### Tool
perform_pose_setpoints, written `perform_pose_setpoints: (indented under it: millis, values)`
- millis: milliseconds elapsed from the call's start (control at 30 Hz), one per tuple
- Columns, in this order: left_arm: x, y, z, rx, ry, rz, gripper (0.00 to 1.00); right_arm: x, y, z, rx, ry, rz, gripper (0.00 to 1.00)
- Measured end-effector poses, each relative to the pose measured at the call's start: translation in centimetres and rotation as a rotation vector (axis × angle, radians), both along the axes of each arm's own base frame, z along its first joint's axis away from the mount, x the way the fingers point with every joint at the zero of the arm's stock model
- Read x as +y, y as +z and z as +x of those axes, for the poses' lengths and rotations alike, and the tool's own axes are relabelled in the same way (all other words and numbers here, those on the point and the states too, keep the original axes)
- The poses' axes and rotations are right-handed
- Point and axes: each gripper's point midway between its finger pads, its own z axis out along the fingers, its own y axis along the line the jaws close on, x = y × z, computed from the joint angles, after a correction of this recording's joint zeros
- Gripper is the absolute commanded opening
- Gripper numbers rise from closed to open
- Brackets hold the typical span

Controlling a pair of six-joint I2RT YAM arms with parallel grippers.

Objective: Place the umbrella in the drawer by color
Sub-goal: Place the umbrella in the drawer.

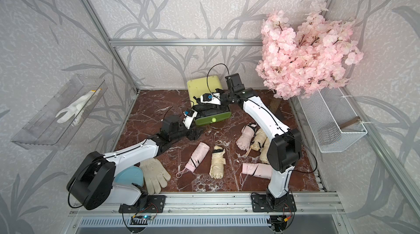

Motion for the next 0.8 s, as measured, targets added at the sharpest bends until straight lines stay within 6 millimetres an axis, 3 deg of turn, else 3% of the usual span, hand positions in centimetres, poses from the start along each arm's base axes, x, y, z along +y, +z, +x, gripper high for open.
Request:
perform_pose_setpoints:
  millis: [167,367,467,567,700,800]
  values:
    - [0.2,0.1,0.1,-0.004,0.004,-0.003,0.70,-0.3,-0.8,-0.2,-0.021,0.032,-0.060,0.18]
    - [0.2,0.4,0.3,-0.015,0.008,-0.011,0.70,-0.7,-2.4,1.2,0.004,0.010,-0.205,0.23]
    - [0.3,0.4,0.4,-0.015,0.012,-0.013,0.70,-1.3,-3.6,1.4,0.011,-0.009,-0.261,0.36]
    - [0.3,0.6,0.5,-0.021,0.015,-0.020,0.70,-1.6,-4.6,1.5,0.021,-0.040,-0.310,0.41]
    - [0.3,0.7,0.7,-0.024,0.019,-0.023,0.70,-1.1,-5.0,1.4,0.004,-0.068,-0.357,0.47]
    - [0.3,0.7,0.8,-0.026,0.025,-0.023,0.70,-0.6,-4.9,1.3,-0.002,-0.081,-0.362,0.58]
